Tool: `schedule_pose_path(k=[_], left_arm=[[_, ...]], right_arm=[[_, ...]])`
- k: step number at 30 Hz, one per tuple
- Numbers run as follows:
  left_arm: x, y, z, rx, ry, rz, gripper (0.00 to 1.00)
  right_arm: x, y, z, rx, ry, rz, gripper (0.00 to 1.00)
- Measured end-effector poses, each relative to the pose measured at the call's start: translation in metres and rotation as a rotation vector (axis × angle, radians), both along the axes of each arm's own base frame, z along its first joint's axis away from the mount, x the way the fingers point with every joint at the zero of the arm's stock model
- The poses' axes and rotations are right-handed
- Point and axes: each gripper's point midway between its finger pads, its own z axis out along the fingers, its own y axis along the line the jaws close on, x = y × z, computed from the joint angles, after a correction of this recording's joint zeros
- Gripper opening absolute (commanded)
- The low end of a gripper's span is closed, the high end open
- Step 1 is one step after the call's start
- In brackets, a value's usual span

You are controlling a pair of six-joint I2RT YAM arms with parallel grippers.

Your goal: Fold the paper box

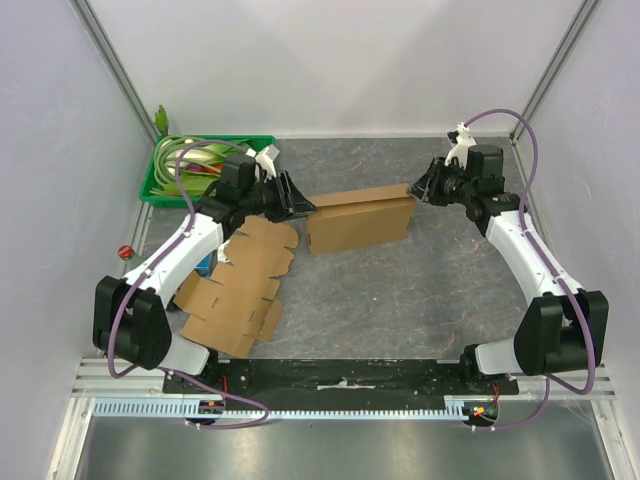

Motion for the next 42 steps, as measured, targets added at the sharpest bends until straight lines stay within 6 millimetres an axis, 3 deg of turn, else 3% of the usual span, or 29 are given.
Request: schedule_pose_path(k=[3, 6, 14, 21, 28, 30, 38, 40, 42], left_arm=[[-0.002, 0.003, -0.001, 0.027, 0.000, 0.004, 0.54], [-0.004, 0.006, 0.003, 0.044, 0.007, -0.001, 0.54], [0.006, 0.024, 0.012, 0.049, -0.003, 0.027, 0.53], [0.006, 0.019, 0.014, 0.013, -0.001, -0.009, 0.52], [0.017, 0.014, 0.002, 0.005, 0.011, -0.012, 0.28], [0.020, 0.013, 0.003, 0.001, -0.002, -0.013, 0.25], [0.020, 0.011, -0.014, -0.009, -0.024, -0.020, 0.29], [0.021, 0.010, -0.013, -0.016, -0.037, -0.023, 0.34], [0.021, 0.011, -0.013, -0.019, -0.044, -0.024, 0.46]], right_arm=[[-0.003, 0.000, 0.003, -0.006, 0.018, 0.003, 0.48], [-0.008, -0.003, 0.003, -0.015, 0.045, 0.012, 0.49], [-0.013, -0.014, 0.004, -0.009, 0.078, 0.029, 0.45], [-0.012, -0.010, 0.002, 0.002, 0.085, 0.056, 0.40], [-0.011, -0.007, 0.004, 0.015, 0.077, 0.071, 0.23], [-0.010, -0.007, 0.004, 0.014, 0.070, 0.072, 0.22], [-0.013, -0.010, -0.012, 0.012, 0.019, 0.046, 0.18], [-0.013, -0.010, -0.013, 0.015, 0.000, 0.040, 0.22], [-0.013, -0.011, -0.013, 0.016, -0.013, 0.036, 0.25]])
